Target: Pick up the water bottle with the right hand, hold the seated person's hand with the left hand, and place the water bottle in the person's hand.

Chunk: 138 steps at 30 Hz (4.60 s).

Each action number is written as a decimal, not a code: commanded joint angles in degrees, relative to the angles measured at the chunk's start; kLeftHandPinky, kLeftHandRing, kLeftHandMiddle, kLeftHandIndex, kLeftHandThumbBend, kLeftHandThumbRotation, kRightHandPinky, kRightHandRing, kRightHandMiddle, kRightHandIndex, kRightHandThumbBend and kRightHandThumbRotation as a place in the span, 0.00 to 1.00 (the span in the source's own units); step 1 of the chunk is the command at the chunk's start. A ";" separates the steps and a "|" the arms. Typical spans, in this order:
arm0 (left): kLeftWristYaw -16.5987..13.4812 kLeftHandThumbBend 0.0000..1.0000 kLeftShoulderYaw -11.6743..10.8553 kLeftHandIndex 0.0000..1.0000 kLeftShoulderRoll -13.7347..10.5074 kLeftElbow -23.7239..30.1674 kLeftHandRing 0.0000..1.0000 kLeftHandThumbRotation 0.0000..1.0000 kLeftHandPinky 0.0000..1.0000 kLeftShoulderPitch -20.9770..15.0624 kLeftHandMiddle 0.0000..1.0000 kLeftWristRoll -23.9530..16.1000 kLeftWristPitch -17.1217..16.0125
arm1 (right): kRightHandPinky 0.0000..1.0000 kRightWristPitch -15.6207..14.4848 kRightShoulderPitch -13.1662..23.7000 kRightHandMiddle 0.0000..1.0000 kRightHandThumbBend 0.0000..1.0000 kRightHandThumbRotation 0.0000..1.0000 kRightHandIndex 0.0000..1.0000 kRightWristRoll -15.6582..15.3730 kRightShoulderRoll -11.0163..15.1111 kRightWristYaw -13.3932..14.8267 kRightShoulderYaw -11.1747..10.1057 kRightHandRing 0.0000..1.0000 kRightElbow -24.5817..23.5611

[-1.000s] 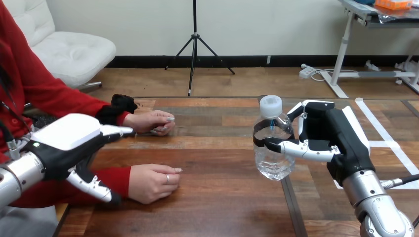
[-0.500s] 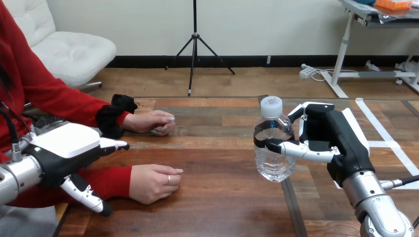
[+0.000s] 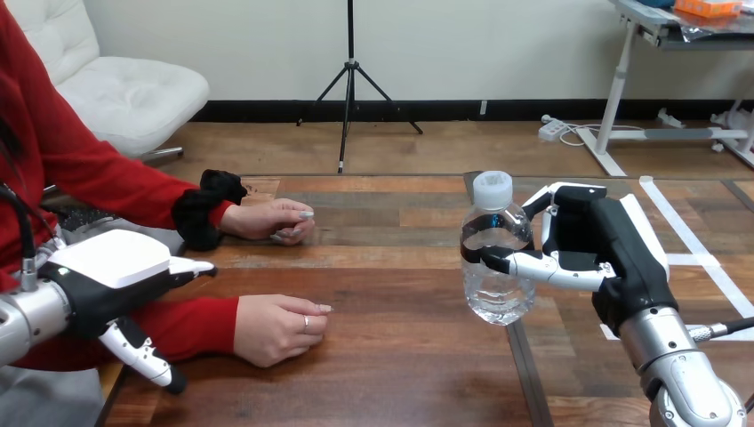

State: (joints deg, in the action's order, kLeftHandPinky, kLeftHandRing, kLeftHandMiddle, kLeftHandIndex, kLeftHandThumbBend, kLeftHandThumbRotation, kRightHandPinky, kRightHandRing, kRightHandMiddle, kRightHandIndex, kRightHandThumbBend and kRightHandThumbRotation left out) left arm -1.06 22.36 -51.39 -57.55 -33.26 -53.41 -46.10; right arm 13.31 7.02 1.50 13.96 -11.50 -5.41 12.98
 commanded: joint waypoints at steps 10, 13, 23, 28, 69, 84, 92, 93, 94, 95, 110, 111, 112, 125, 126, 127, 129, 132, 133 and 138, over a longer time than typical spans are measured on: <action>-1.49 1.00 1.15 0.91 1.35 -5.68 0.85 0.53 0.79 -5.45 0.88 2.71 3.23 | 0.00 -1.82 4.31 0.07 0.44 0.00 0.06 2.95 0.70 0.16 -1.99 0.04 -6.21; -2.07 1.00 1.35 0.90 1.94 -6.51 0.85 0.53 0.78 -5.48 0.87 3.04 4.37 | 0.01 -2.12 4.30 0.06 0.44 0.00 0.06 3.06 0.64 0.17 -2.05 0.04 -6.36; -3.86 1.00 1.62 0.85 4.07 -8.35 0.80 0.51 0.76 -5.81 0.83 3.26 8.17 | 0.01 -2.40 4.16 0.06 0.45 0.00 0.05 3.71 0.54 0.03 -1.98 0.03 -6.72; -4.86 1.00 1.22 0.80 5.41 -9.13 0.76 0.48 0.75 -6.04 0.79 4.01 9.52 | 0.01 -2.07 4.09 0.06 0.45 0.00 0.05 3.69 0.53 0.13 -1.80 0.03 -6.67; -8.53 0.97 0.92 0.54 8.32 -12.33 0.51 0.33 0.53 -5.69 0.53 10.55 8.65 | 0.00 -1.93 5.23 0.07 0.44 0.00 0.05 2.32 -0.72 0.70 -0.63 0.04 -6.99; -7.74 0.95 0.99 0.47 9.06 -11.81 0.41 0.22 0.37 -5.50 0.46 12.16 8.14 | 0.00 -2.17 5.84 0.07 0.44 0.00 0.05 1.10 -1.00 1.80 0.03 0.04 -7.26; -7.71 0.94 0.71 0.44 9.45 -11.39 0.39 0.15 0.35 -5.12 0.44 13.03 7.31 | 0.00 -3.73 5.86 0.06 0.43 0.00 0.05 1.04 -1.33 2.28 0.28 0.03 -8.46; -7.86 0.94 0.80 0.44 9.49 -11.34 0.38 0.15 0.34 -5.09 0.44 13.02 7.19 | 0.00 -3.76 5.89 0.06 0.43 0.00 0.05 0.90 -1.39 2.40 0.34 0.03 -8.56; -7.95 0.94 0.90 0.44 9.52 -11.31 0.38 0.13 0.34 -5.08 0.43 13.01 7.15 | 0.00 -3.78 5.91 0.06 0.43 0.00 0.05 0.87 -1.43 2.44 0.36 0.03 -8.61; -8.01 0.94 0.98 0.43 9.54 -11.29 0.38 0.13 0.34 -5.07 0.43 13.02 7.12 | 0.00 -3.80 5.92 0.06 0.43 0.00 0.05 0.84 -1.44 2.48 0.38 0.03 -8.65; -8.64 0.92 1.13 0.41 10.17 -10.30 0.36 0.07 0.31 -4.50 0.41 13.37 6.51 | 0.00 -3.53 6.23 0.06 0.41 0.00 0.04 2.12 -1.91 2.05 0.55 0.03 -8.32; -8.69 0.91 1.13 0.41 10.24 -10.26 0.36 0.07 0.31 -4.46 0.41 13.37 6.50 | 0.00 -3.56 6.24 0.06 0.41 0.00 0.04 2.09 -1.91 2.09 0.56 0.03 -8.28; -8.74 0.91 1.14 0.41 10.29 -10.24 0.36 0.06 0.31 -4.43 0.41 13.36 6.49 | 0.00 -3.58 6.24 0.06 0.40 0.00 0.04 2.02 -1.89 2.15 0.57 0.03 -8.25; -10.68 0.89 1.84 0.41 10.90 -9.80 0.35 0.01 0.31 -4.11 0.41 12.38 6.25 | 0.00 -5.40 6.26 0.05 0.39 0.00 0.04 3.58 -2.74 1.99 0.27 0.03 -9.12; -11.42 0.89 1.90 0.41 10.99 -9.85 0.35 0.01 0.31 -4.04 0.41 12.26 5.82 | 0.00 -5.50 6.30 0.05 0.38 0.00 0.04 4.18 -2.85 1.63 0.20 0.03 -9.07; -11.91 0.89 1.93 0.41 11.06 -9.90 0.35 0.00 0.31 -4.00 0.40 12.20 5.53 | 0.00 -5.56 6.32 0.05 0.37 0.00 0.04 4.55 -2.89 1.42 0.17 0.03 -9.03; -12.66 0.89 1.95 0.40 11.28 -10.03 0.35 0.00 0.30 -3.93 0.40 12.15 5.17 | 0.00 -5.47 6.37 0.05 0.36 0.00 0.04 5.00 -2.89 1.17 0.22 0.02 -8.92; -12.84 0.90 1.89 0.39 11.67 -10.22 0.33 0.00 0.29 -3.94 0.39 12.33 5.23 | 0.00 -5.40 6.43 0.05 0.35 0.00 0.03 5.23 -2.87 1.07 0.38 0.02 -8.86; -12.65 0.89 1.85 0.39 11.81 -10.26 0.33 0.00 0.29 -3.96 0.38 12.45 5.36 | 0.00 -5.49 6.45 0.04 0.34 0.00 0.03 5.27 -2.90 1.05 0.40 0.02 -8.91; -12.57 0.88 1.89 0.38 12.38 -10.12 0.32 0.00 0.27 -3.92 0.38 12.54 5.66 | 0.00 -7.02 6.47 0.04 0.34 0.00 0.03 6.09 -3.35 1.11 0.48 0.02 -9.68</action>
State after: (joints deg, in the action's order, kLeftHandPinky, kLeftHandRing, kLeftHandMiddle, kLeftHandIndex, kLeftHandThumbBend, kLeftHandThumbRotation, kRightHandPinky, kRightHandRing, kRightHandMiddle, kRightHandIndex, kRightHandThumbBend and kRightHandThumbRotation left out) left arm -12.06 23.90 -41.36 -69.97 -34.91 -41.34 -39.60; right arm 6.89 7.52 5.97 11.26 -10.45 -4.44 7.86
